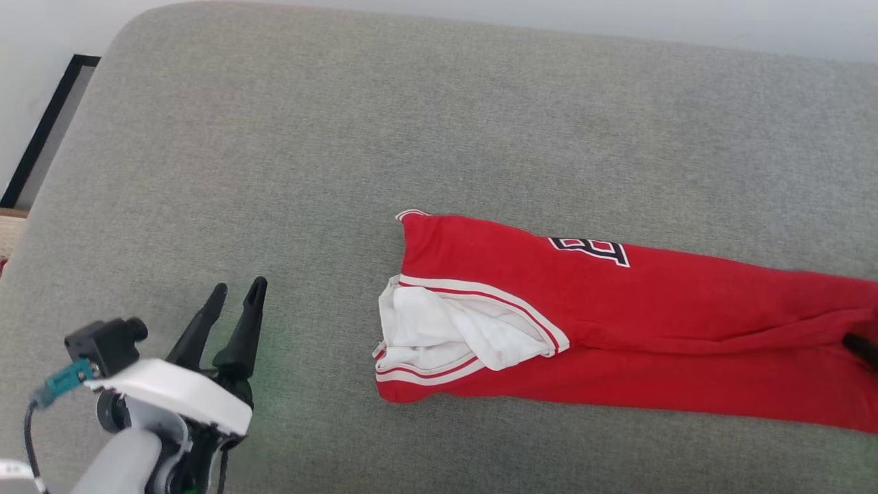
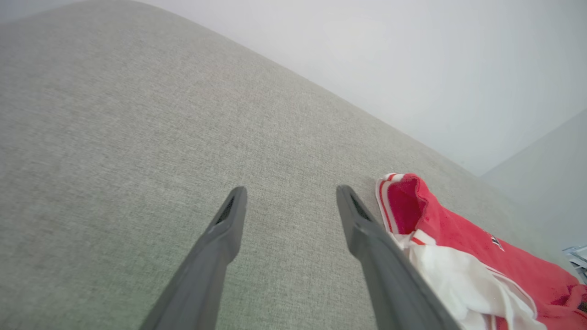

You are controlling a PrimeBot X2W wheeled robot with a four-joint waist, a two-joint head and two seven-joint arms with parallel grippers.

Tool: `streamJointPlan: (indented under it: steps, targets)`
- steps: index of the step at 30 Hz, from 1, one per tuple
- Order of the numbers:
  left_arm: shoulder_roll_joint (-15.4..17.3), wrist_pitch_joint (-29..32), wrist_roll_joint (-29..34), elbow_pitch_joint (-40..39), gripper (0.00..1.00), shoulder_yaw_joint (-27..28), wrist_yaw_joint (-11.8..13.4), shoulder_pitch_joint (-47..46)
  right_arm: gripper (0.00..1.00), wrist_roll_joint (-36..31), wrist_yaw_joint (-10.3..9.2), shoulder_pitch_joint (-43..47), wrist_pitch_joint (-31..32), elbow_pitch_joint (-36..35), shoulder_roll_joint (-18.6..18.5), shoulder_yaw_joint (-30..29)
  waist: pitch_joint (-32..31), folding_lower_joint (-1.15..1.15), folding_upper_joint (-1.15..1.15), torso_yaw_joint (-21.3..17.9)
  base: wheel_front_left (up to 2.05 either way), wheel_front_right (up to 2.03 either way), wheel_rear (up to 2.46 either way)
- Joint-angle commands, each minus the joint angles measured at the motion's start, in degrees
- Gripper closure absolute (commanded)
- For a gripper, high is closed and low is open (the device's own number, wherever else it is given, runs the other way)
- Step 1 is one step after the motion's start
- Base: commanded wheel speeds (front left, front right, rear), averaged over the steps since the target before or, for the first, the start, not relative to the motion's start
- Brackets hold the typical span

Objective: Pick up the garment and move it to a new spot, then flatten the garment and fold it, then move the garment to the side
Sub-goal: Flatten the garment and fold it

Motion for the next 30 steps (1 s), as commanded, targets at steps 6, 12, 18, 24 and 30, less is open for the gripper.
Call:
streamJointPlan:
  steps: [6, 12, 18, 24, 30]
  targets:
    - [-5.8, -0.3, 20.7, -4.0, 0.00, 11.8, 0.5, 6.0, 0.00, -2.0, 0.00, -0.7, 2.7, 1.6, 2.5, -0.6, 0.0, 0.00, 0.00, 0.6, 0.00, 0.00, 0.00]
    - [-11.5, -0.3, 41.2, -10.9, 0.00, 20.4, 1.8, 9.3, 0.00, -4.1, 0.00, -1.7, 4.1, 3.0, 5.1, -1.1, 0.5, 0.00, 0.00, 0.3, 0.00, 0.00, 0.00]
    - [-15.6, -0.3, 50.2, -13.5, 0.00, 24.4, 0.4, 10.9, 0.00, -7.1, 0.01, -3.3, 5.1, 4.1, 8.1, 0.8, 0.8, 0.00, 0.00, -0.4, 0.00, 0.00, 0.00]
    - [-17.6, -0.3, 51.3, -12.7, 0.00, 26.6, -0.9, 11.2, 1.00, -8.3, 0.14, -4.2, 5.3, 4.9, 9.4, 0.6, 1.0, 0.00, 0.00, -0.8, 0.00, 0.00, 0.00]
    - [-18.5, -0.3, 50.9, -13.6, 0.00, 27.1, -1.3, 10.9, 1.00, -8.9, -0.09, -5.6, 3.7, 4.9, 8.7, -2.0, 1.3, 0.00, 0.00, -1.8, 0.00, 0.00, 0.00]
